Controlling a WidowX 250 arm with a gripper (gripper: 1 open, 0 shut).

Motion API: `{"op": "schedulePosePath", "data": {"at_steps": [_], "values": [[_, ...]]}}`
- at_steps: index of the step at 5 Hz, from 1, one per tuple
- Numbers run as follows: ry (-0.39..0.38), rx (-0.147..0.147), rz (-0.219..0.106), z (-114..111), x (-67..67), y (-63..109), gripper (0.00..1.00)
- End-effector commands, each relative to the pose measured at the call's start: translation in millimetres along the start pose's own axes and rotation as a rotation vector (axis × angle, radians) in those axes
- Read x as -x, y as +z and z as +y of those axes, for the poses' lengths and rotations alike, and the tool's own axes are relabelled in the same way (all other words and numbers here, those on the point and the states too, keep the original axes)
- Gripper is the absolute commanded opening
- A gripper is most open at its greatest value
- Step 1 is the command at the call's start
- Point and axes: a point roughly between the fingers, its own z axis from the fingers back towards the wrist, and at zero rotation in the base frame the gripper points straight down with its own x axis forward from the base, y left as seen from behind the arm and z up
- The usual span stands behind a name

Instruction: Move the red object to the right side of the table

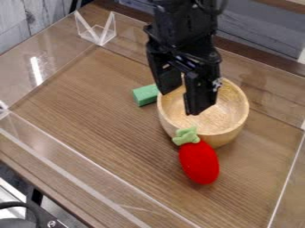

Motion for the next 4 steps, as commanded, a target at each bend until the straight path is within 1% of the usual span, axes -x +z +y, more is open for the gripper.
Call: {"op": "schedulePosePath", "data": {"at_steps": [1,2,4], "values": [[0.042,-0.022,-0.043,2.1,2.1,8.2,1.00],[0.097,-0.031,-0.049,4.8,10.6,7.1,1.00],[0.133,-0.037,-0.049,4.5,1.8,1.6,1.00]]}}
